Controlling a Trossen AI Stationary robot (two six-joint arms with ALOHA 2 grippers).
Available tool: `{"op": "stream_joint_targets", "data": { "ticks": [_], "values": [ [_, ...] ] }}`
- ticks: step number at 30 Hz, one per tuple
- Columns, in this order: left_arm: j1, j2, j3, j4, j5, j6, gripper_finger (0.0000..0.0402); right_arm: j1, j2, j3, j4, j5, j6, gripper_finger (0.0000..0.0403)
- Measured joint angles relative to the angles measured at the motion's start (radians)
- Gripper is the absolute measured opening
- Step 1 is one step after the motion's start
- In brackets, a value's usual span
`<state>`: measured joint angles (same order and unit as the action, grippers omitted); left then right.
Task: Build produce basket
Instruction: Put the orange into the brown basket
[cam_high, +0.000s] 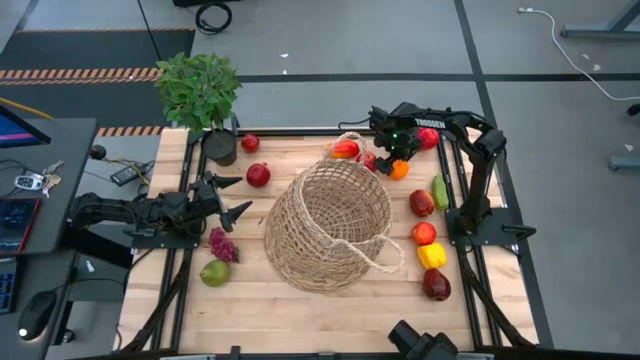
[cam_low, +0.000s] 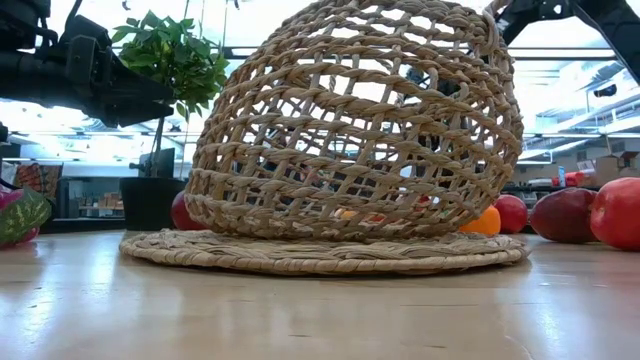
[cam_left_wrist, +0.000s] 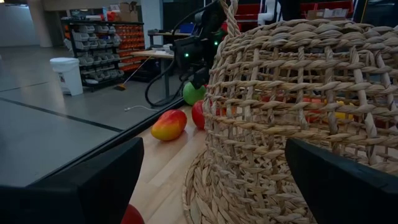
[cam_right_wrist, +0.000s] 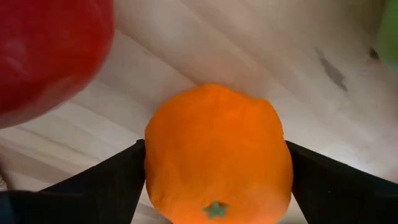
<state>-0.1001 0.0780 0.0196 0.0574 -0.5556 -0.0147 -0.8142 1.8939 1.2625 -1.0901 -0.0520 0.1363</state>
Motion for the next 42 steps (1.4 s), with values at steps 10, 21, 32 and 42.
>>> {"op": "stream_joint_targets", "data": {
  "ticks": [10,21,32,42],
  "values": [
    [0.0,0.0,0.0,0.0,0.0,0.0,0.0398,-0.002,-0.034,-0.003,-0.021,-0.002,-0.001,0.0326],
    [0.0,0.0,0.0,0.0,0.0,0.0,0.0398,-0.007,-0.257,-0.003,-0.031,-0.114,0.046,0.0324],
    [0.0,0.0,0.0,0.0,0.0,0.0,0.0398,-0.007,-0.59,-0.003,0.139,-0.182,0.197,0.0324],
    [0.0,0.0,0.0,0.0,0.0,0.0,0.0398,0.002,-0.825,-0.002,0.496,-0.397,0.391,0.0327]
  ]
}}
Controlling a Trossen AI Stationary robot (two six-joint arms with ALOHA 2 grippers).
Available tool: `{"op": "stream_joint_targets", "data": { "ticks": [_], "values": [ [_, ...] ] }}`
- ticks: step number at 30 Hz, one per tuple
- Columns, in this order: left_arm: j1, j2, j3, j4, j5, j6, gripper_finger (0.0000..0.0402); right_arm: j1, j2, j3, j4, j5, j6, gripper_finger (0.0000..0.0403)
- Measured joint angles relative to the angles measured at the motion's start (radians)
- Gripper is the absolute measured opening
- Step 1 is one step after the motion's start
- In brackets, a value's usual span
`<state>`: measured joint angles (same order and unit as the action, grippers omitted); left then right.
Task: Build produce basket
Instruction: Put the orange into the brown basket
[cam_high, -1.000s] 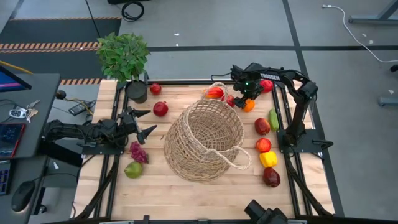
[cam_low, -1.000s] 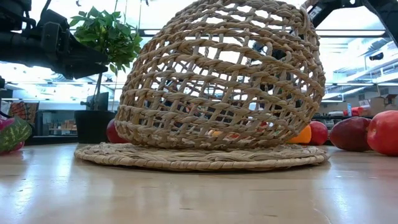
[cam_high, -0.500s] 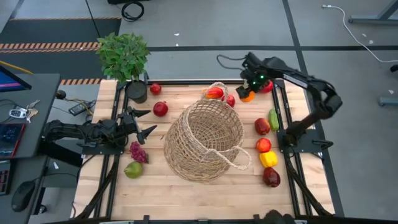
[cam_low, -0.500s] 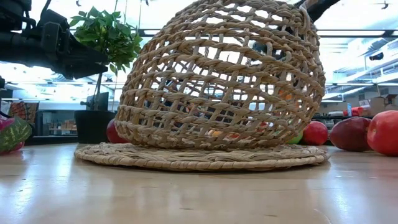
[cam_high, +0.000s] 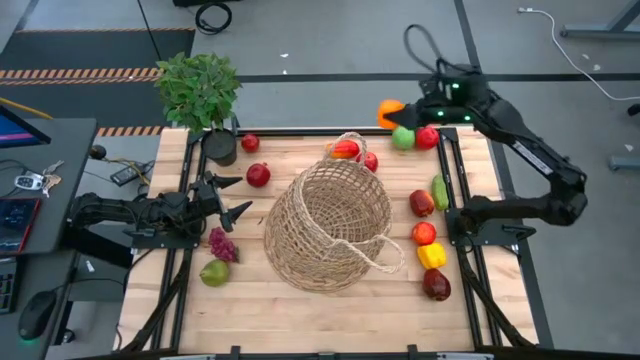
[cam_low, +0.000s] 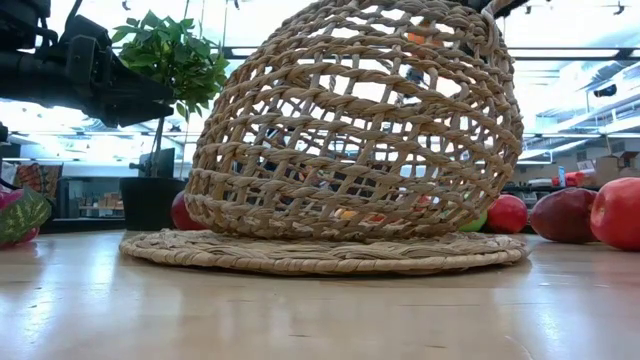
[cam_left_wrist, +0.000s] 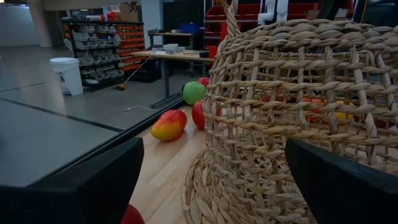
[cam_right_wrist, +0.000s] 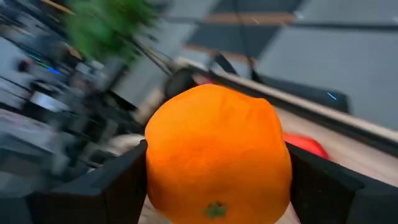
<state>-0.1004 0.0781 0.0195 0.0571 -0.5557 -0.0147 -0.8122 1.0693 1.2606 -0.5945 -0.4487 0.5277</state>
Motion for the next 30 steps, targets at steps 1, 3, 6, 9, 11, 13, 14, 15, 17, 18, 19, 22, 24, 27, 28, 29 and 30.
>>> {"op": "stream_joint_targets", "data": {
  "ticks": [1,3,6,9,11,13,14,15,17,18,19,22,24,27,28,29,30],
  "values": [
    [0.0,0.0,0.0,0.0,0.0,0.0,0.0398,0.004,-0.014,0.0,0.025,-0.009,0.015,0.0327],
    [0.0,0.0,0.0,0.0,0.0,0.0,0.0398,0.019,-0.04,0.0,0.068,-0.021,0.037,0.0328],
    [0.0,0.0,0.0,0.0,0.0,0.0,0.0398,0.053,-0.065,0.0,0.127,-0.026,0.073,0.0328],
    [0.0,0.0,0.0,0.0,0.0,0.0,0.0398,0.097,-0.077,0.0,0.193,-0.026,0.109,0.0328],
    [0.0,0.0,0.0,0.0,0.0,0.0,0.0398,0.136,-0.078,0.0,0.233,-0.02,0.133,0.0328],
    [0.0,0.0,0.0,0.0,0.0,0.0,0.0398,0.178,-0.076,0.0,0.258,-0.001,0.147,0.0328],
    [0.0,0.0,0.0,0.0,0.0,0.0,0.0398,0.202,-0.075,0.0,0.267,0.012,0.152,0.0328],
    [0.0,0.0,0.0,0.0,0.0,0.0,0.0398,0.226,-0.072,0.0,0.272,0.026,0.154,0.0328],
    [0.0,0.0,0.0,0.0,0.0,0.0,0.0398,0.271,-0.066,0.0,0.272,0.06,0.154,0.0328],
    [0.0,0.0,0.0,0.0,0.0,0.0,0.0398,0.292,-0.061,0.0,0.272,0.074,0.154,0.0328],
    [0.0,0.0,0.0,0.0,0.0,0.0,0.0398,0.314,-0.057,0.0,0.272,0.088,0.153,0.0328],
    [0.0,0.0,0.0,0.0,0.0,0.0,0.0398,0.369,-0.039,0.0,0.276,0.131,0.156,0.0328],
    [0.0,0.0,0.0,0.0,0.0,0.0,0.0398,0.404,-0.023,0.0,0.287,0.154,0.172,0.0328],
    [0.0,0.0,0.0,0.0,0.0,0.0,0.0398,0.46,0.002,0.0,0.316,0.172,0.201,0.0328],
    [0.0,0.0,0.0,0.0,0.0,0.0,0.0398,0.479,0.011,0.0,0.33,0.179,0.216,0.0328],
    [0.0,0.0,0.0,0.0,0.0,0.0,0.0398,0.496,0.019,0.0,0.345,0.193,0.239,0.0328],
    [0.0,0.0,0.0,0.0,0.0,0.0,0.0398,0.514,0.029,0.0,0.364,0.205,0.271,0.0328]
  ]
}}
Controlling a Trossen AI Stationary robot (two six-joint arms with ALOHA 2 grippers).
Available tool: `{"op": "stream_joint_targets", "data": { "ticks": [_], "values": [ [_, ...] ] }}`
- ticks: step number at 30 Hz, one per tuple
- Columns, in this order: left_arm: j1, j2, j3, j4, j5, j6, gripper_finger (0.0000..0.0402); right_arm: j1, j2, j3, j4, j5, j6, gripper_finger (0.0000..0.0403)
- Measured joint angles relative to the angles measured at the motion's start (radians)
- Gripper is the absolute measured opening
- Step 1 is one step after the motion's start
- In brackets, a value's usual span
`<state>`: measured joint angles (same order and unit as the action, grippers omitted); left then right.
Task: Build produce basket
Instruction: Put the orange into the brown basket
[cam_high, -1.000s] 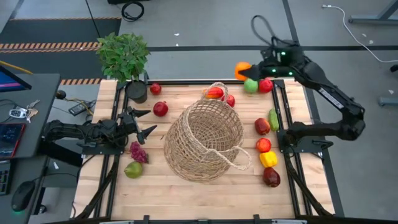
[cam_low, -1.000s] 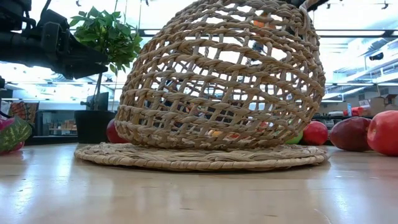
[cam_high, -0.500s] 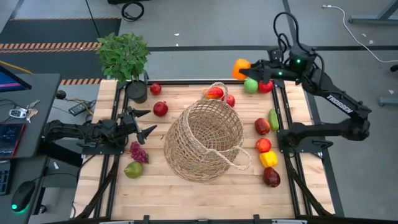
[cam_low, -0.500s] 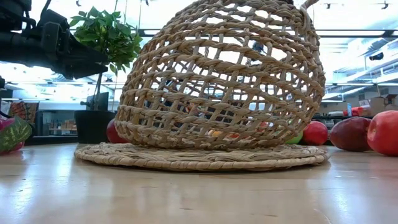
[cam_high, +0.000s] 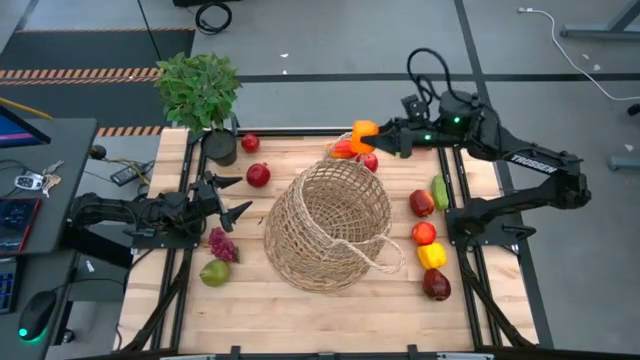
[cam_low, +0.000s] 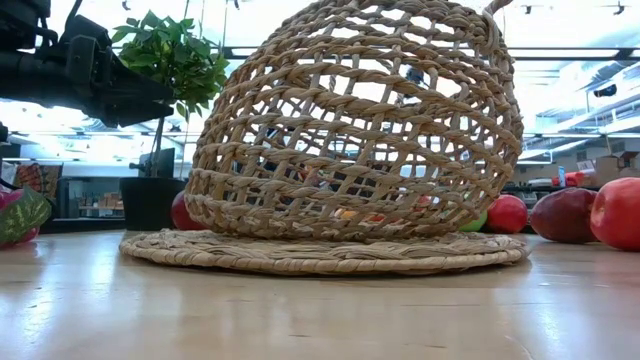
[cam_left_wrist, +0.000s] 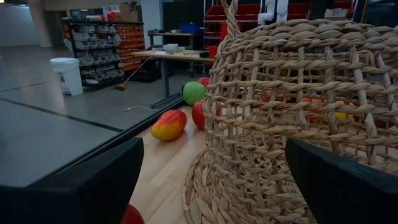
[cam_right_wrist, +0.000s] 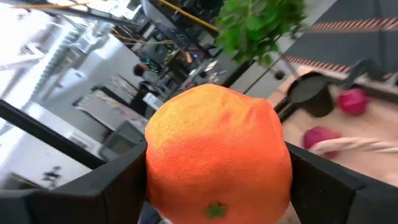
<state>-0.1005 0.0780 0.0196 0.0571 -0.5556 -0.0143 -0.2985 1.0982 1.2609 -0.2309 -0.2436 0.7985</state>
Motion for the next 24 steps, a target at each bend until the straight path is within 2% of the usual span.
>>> {"op": "stream_joint_targets", "data": {
  "ticks": [6,10,24],
  "values": [
    [0.0,0.0,0.0,0.0,0.0,0.0,0.0398,0.055,0.058,0.0,0.188,0.044,0.226,0.0328],
    [0.0,0.0,0.0,0.0,0.0,0.0,0.0398,0.068,0.093,0.0,0.272,0.045,0.31,0.0329],
    [0.0,0.0,0.0,0.0,0.0,0.0,0.0398,0.129,0.111,0.0,0.401,0.054,0.191,0.0329]
  ]
}}
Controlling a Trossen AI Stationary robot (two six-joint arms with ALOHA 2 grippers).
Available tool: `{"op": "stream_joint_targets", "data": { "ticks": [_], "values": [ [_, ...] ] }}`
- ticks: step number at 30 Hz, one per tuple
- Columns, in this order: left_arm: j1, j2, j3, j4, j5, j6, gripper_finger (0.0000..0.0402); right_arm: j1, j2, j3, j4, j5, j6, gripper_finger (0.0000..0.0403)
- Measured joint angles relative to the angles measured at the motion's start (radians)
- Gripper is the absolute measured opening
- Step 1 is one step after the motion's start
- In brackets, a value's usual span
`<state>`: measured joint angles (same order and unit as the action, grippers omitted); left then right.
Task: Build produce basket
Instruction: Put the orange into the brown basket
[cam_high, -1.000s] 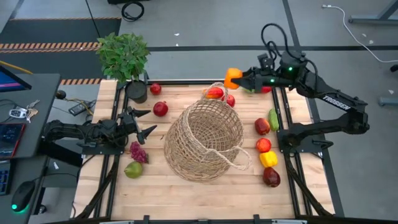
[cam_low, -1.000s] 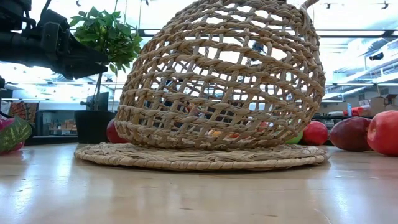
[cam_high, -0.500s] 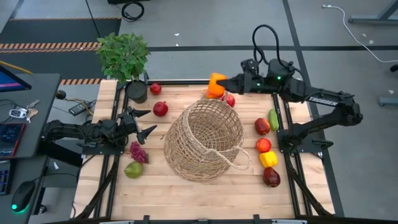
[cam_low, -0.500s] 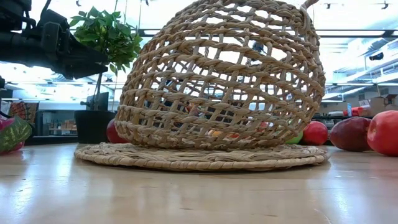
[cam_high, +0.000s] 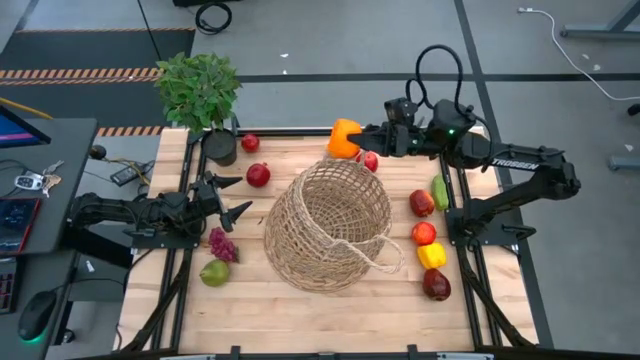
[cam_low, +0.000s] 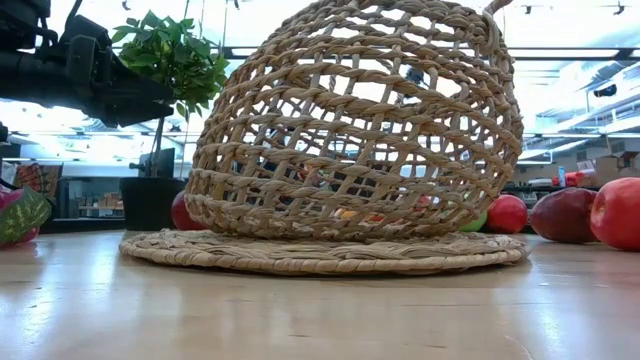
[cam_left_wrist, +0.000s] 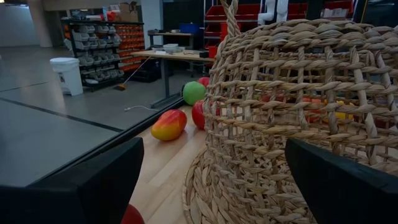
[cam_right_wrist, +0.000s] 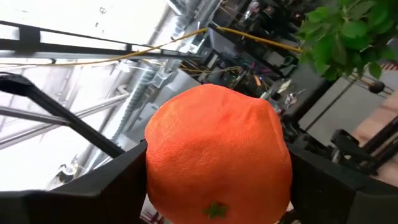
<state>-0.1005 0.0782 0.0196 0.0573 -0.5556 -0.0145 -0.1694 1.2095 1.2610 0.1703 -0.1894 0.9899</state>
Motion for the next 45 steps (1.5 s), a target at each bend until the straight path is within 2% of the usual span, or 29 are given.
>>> {"op": "stream_joint_targets", "data": {
  "ticks": [4,12,21,30,33,41,45],
  "values": [
    [0.0,0.0,0.0,0.0,0.0,0.0,0.0398,0.014,0.001,0.0,0.015,0.03,-0.002,0.0329],
    [0.0,0.0,0.0,0.0,0.0,0.0,0.0398,0.025,0.0,0.0,0.215,0.039,-0.042,0.0329],
    [0.0,0.0,0.0,0.0,0.0,0.0,0.0398,0.025,0.034,0.001,0.19,0.039,-0.337,0.0329],
    [0.0,0.0,0.0,0.002,0.0,0.0,0.0398,0.025,0.111,0.0,0.136,-0.024,-0.427,0.033],
    [0.0,0.0,-0.001,0.005,0.0,0.0,0.0398,0.025,0.124,0.064,0.003,-0.022,-0.485,0.0329],
    [0.0,0.0,-0.002,0.014,0.003,0.0,0.0398,0.03,0.205,0.385,-0.503,0.011,-0.774,0.033],
    [0.0,0.0,-0.003,0.018,0.001,0.0,0.0398,0.036,0.217,0.426,-0.659,0.009,-0.986,0.0331]
  ]
}}
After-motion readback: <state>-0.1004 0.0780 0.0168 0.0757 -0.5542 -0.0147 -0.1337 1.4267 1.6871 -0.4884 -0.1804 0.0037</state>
